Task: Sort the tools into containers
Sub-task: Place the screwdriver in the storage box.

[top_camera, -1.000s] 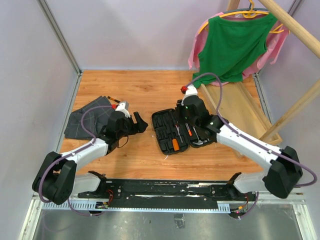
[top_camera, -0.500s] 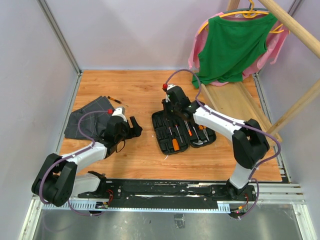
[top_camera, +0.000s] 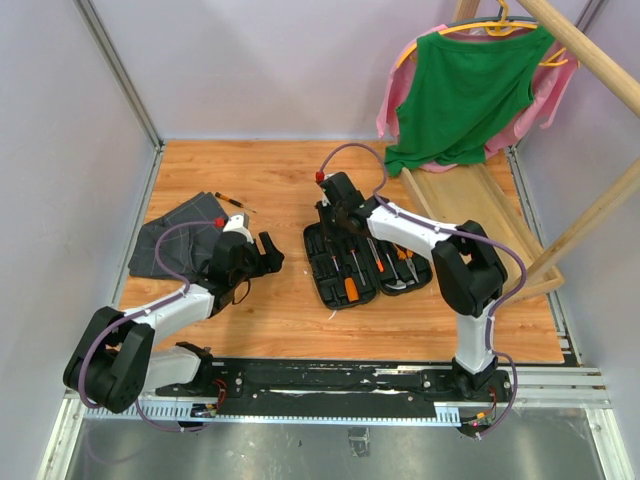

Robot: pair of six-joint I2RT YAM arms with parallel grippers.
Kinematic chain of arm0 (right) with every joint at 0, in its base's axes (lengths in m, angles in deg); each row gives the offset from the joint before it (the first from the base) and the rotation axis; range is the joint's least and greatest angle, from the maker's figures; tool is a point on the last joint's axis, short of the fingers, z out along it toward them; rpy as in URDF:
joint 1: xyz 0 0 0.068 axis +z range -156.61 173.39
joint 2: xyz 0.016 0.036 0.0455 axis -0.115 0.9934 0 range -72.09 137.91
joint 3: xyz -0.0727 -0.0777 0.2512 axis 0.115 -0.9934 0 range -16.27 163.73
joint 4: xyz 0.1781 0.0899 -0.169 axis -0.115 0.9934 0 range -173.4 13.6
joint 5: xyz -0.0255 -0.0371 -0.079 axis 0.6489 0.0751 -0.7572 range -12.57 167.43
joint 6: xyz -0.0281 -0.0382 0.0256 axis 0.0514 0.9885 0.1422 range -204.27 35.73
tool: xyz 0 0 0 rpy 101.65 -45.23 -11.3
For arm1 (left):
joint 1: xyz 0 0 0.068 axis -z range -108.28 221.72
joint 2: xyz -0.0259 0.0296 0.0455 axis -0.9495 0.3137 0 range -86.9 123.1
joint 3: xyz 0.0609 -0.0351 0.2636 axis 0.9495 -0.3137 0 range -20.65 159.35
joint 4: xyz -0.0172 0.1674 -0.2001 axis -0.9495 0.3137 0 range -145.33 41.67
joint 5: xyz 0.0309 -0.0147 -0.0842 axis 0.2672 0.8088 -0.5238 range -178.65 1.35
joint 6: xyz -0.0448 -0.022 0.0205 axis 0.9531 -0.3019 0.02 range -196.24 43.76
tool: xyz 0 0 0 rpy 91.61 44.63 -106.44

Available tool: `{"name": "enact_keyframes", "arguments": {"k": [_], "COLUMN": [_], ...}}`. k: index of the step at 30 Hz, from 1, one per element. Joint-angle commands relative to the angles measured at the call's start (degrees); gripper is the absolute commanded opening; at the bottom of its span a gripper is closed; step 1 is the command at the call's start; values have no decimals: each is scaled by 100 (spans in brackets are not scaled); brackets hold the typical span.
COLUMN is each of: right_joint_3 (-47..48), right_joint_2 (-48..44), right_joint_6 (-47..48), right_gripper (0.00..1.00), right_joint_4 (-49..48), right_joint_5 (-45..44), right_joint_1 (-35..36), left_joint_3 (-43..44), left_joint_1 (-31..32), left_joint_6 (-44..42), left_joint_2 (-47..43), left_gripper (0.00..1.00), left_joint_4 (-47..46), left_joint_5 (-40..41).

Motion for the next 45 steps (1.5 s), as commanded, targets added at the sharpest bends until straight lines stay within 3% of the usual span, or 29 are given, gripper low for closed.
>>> {"name": "enact_keyframes", "arguments": {"k": [1,21,36,45], "right_joint_3": [301,968,635,569], "right_joint_2": [210,1151,609,473], "right_joint_6": [-31,-164,-202,-145], "right_gripper": [6,13,27,28], "right_joint_4": [162,216,304,306], "right_joint_5": [-173,-449,-566,-636], "right_joint_1": [-61,-123,-122,-120], "left_joint_3": [-47,-23,-2,8], "left_joint_1": [-29,-29,-35,-33], "left_joint_6": [-82,-86,-69,-86], "left_joint_2": [35,64,145,116], "left_gripper": [80,80,80,80], "left_joint_4": [-231,-247,-270,-239], "left_joint_5": [96,50,-3,6]}}
